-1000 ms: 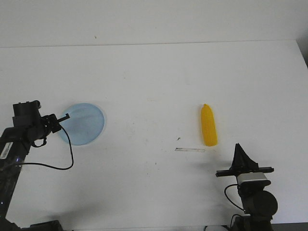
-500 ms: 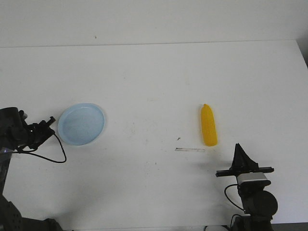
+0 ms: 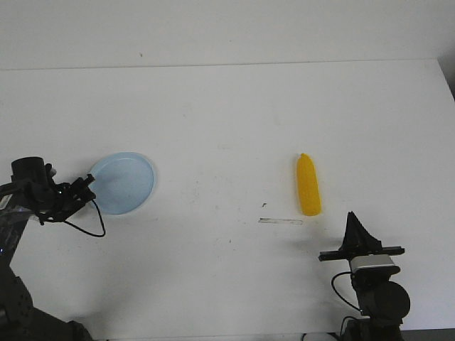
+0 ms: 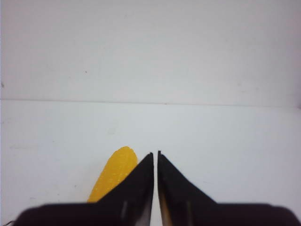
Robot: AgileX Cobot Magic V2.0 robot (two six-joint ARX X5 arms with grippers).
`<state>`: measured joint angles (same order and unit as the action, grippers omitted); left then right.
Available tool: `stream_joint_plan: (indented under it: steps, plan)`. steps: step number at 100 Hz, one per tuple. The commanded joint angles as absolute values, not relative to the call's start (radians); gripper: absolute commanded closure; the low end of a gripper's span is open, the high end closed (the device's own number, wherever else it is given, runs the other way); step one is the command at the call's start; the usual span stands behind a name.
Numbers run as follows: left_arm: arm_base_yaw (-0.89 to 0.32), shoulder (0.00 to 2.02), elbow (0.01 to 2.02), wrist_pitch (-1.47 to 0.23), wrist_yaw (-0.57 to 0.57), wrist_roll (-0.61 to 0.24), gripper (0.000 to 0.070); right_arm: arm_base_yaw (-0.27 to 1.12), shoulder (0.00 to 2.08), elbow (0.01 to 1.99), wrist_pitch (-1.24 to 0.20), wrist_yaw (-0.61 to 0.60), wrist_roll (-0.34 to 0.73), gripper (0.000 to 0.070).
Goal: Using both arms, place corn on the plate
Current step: 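Reach the left gripper to the edge of the light blue plate, then push the blue plate with the left gripper toward the yellow corn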
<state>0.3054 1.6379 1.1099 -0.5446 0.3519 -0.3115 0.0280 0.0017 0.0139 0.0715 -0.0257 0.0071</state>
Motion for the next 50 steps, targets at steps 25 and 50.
stream_joint_plan:
  steps: [25, 50]
  plan:
    - [0.293, 1.662, 1.130, -0.537, 0.360, -0.300, 0.0581, 0.029, 0.001, 0.012, 0.081, -0.026, 0.006, 0.0684]
    - [0.286, 1.674, 1.130, -0.535, 0.360, -0.300, 0.0581, 0.029, 0.001, 0.012, 0.081, -0.026, 0.006, 0.0684]
